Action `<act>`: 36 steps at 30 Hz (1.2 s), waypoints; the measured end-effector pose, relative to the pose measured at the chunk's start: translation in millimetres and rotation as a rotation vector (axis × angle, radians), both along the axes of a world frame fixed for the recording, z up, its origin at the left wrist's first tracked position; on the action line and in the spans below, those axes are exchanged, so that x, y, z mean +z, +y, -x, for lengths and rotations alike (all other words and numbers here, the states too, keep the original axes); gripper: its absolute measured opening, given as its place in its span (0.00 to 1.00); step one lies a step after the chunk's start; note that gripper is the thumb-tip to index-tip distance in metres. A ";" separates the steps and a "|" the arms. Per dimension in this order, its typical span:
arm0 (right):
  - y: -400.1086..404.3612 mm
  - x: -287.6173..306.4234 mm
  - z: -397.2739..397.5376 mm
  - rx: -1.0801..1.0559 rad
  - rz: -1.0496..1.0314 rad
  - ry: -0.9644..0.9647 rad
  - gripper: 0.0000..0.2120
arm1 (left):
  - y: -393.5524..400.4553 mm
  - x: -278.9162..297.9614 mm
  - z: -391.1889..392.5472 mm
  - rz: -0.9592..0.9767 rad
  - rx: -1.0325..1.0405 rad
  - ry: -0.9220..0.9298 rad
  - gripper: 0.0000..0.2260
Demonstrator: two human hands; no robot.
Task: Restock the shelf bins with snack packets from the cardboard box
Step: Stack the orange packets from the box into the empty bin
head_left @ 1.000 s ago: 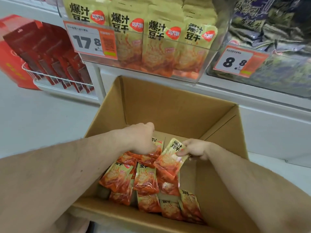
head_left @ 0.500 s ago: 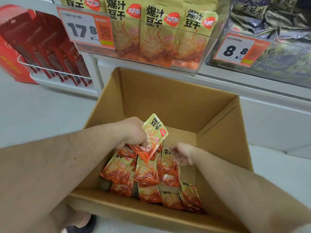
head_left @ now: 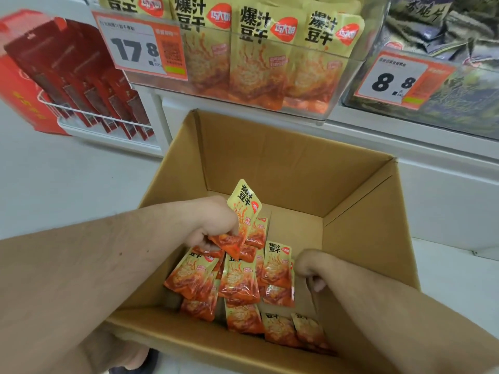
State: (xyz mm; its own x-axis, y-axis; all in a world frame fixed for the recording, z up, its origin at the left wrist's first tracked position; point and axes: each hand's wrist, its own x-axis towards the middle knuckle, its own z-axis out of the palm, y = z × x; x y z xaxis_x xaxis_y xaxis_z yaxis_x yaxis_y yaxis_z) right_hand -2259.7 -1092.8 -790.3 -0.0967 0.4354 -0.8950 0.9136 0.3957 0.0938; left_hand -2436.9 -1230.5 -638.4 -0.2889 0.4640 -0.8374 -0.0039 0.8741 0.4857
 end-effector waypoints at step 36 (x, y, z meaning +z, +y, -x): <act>-21.3 314.0 29.8 0.173 -0.492 1.058 0.43 | 7.7 103.9 -14.9 -0.720 -0.151 -0.100 0.17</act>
